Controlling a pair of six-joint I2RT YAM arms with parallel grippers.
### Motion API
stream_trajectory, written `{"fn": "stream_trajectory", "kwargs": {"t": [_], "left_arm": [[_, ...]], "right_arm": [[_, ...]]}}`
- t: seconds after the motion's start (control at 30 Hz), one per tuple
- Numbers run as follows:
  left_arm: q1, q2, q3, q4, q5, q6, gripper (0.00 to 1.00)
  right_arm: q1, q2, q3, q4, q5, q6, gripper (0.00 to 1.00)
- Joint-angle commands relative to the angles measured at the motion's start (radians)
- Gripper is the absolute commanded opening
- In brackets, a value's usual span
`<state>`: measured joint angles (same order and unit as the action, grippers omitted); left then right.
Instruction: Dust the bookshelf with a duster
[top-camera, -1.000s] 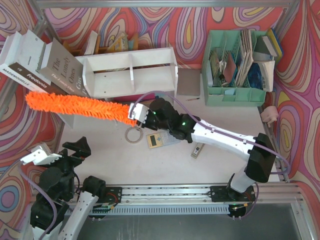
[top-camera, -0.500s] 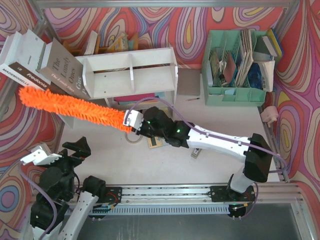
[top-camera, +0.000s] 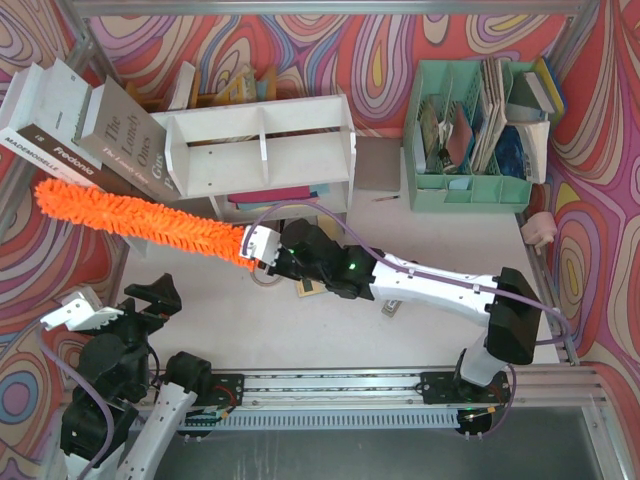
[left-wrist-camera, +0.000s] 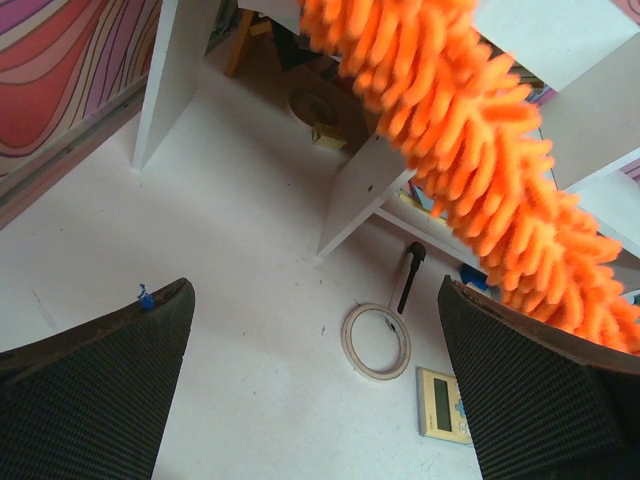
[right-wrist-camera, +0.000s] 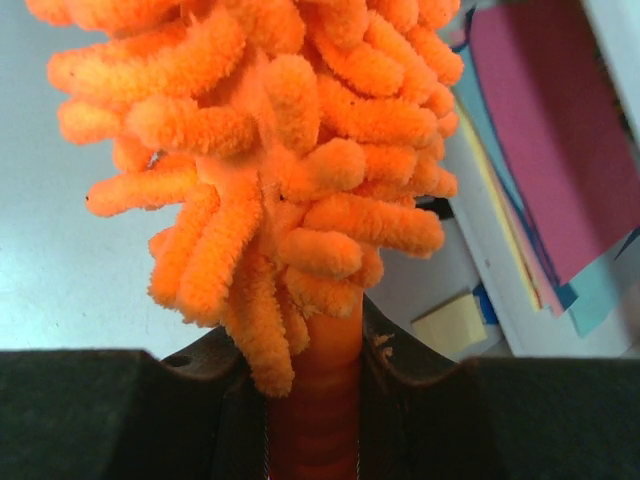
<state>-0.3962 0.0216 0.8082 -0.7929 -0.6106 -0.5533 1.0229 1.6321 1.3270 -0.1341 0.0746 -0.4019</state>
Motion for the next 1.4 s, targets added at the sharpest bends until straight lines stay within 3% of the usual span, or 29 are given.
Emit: {"fn": "stream_trajectory", "kwargs": {"t": [0.0, 0.47, 0.93, 1.37], "left_arm": [[0.004, 0.006, 0.006, -0.009, -0.017, -0.007, 0.98], [0.003, 0.025, 0.005, -0.003, -0.009, -0.004, 0.99], [0.004, 0.032, 0.006, -0.003, -0.008, -0.002, 0.99], [0.004, 0.035, 0.005, -0.002, -0.006, -0.002, 0.98]], "right_arm": [[0.023, -0.023, 0.084, 0.099, 0.028, -0.009, 0.00], [0.034, -0.004, -0.058, 0.106, 0.083, 0.031, 0.00], [0.055, -0.049, 0.077, 0.113, 0.058, -0.027, 0.00], [0.057, -0.040, -0.079, 0.116, 0.106, 0.016, 0.00]]}}
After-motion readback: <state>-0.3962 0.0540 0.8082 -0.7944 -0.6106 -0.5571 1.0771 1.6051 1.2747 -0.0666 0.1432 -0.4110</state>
